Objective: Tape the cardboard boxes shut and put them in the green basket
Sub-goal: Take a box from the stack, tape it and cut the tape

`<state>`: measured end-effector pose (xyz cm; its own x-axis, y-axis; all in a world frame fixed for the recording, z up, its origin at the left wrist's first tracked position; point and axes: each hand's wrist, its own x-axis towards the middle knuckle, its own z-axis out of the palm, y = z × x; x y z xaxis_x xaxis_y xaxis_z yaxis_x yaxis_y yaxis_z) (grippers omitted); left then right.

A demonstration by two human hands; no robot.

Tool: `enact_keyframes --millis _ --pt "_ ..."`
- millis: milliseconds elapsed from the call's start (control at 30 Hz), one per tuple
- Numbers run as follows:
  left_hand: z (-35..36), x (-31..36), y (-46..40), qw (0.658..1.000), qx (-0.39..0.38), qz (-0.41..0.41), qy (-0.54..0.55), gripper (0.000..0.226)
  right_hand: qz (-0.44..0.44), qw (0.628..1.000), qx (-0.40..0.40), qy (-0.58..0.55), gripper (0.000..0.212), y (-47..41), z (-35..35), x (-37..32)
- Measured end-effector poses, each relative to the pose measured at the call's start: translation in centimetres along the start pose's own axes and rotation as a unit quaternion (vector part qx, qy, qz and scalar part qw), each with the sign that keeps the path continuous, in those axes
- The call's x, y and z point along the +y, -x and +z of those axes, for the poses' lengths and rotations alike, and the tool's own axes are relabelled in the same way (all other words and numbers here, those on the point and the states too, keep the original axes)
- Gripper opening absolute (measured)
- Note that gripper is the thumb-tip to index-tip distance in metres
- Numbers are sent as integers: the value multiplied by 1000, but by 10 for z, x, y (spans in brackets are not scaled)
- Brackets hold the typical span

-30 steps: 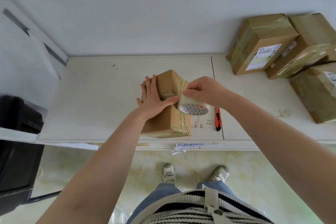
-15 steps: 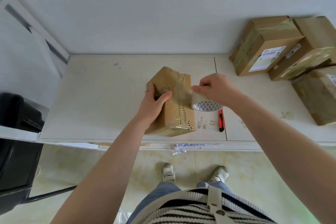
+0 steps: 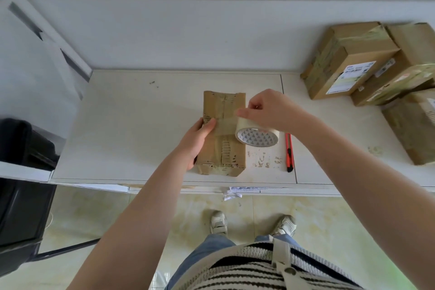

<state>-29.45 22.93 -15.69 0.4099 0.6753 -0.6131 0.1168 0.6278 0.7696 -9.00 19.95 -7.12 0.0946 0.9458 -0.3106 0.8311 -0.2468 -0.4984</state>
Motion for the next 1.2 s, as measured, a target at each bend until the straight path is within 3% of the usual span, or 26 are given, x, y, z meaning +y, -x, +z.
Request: enact_keyframes --millis 233,367,433,500,567,600,767,800,933,1000,1200 --pt "-8 -8 -3 999 13 17 -32 41 33 993 24 110 44 -7 14 17" --pt "-8 -7 -1 998 22 19 -49 38 58 998 -21 7 44 -8 33 42" --pt "-6 -1 2 992 38 29 -115 38 52 997 -33 -40 46 -9 40 48" --pt "-4 6 3 954 77 69 -282 50 52 996 -37 -61 48 -11 42 51" --pt "4 12 3 850 171 120 -483 67 53 995 -46 -66 49 -12 42 52" --pt "13 13 5 808 209 142 -532 75 53 995 -49 -67 49 -12 41 53" --pt "49 -2 7 740 232 159 -611 85 39 995 -48 -82 46 -8 40 47" --pt "45 -2 7 737 235 156 -614 88 29 994 -47 -92 43 -6 38 46" --pt "15 5 6 779 220 125 -573 116 -26 977 -50 -205 25 0 24 39" --pt "2 10 5 799 214 89 -555 128 -58 977 -60 -198 20 1 24 30" --pt "-17 28 5 889 145 -5 -434 134 -60 984 -38 -161 34 -1 30 19"
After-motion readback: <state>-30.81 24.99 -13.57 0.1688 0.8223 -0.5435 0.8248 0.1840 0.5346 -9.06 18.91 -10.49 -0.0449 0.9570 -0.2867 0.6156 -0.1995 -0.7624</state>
